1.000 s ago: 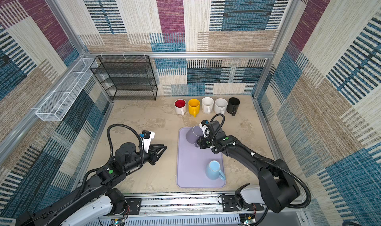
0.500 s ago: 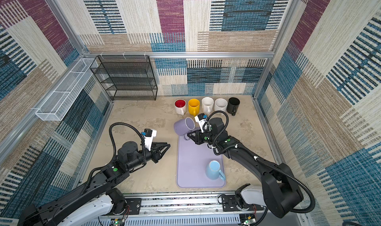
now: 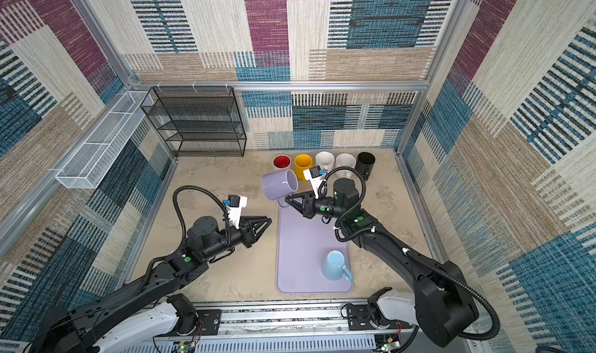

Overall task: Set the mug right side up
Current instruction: 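Lift the purple mug with the right gripper, tilting it sideways toward the left gripper, then close the left gripper on the purple mug rim while the right gripper holds it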

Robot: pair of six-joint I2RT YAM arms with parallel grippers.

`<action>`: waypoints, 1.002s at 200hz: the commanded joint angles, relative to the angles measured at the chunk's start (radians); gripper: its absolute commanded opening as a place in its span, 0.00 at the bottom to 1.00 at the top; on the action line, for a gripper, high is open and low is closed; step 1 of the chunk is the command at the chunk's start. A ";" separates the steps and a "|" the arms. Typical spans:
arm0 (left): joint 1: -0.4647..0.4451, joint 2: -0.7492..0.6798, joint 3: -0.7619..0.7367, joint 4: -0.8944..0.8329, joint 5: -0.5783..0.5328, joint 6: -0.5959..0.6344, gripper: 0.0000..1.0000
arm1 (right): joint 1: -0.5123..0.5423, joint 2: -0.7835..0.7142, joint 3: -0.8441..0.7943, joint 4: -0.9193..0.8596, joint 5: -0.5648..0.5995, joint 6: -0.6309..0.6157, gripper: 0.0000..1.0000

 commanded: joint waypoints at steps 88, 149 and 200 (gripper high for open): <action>0.001 0.079 0.025 0.299 0.081 -0.073 0.33 | 0.019 0.006 -0.005 0.292 -0.126 0.077 0.00; 0.001 0.100 0.027 0.368 0.087 -0.097 0.32 | 0.046 0.007 -0.015 0.343 -0.131 0.085 0.00; 0.003 0.097 0.024 0.392 0.073 -0.094 0.31 | 0.070 0.018 -0.023 0.386 -0.138 0.105 0.00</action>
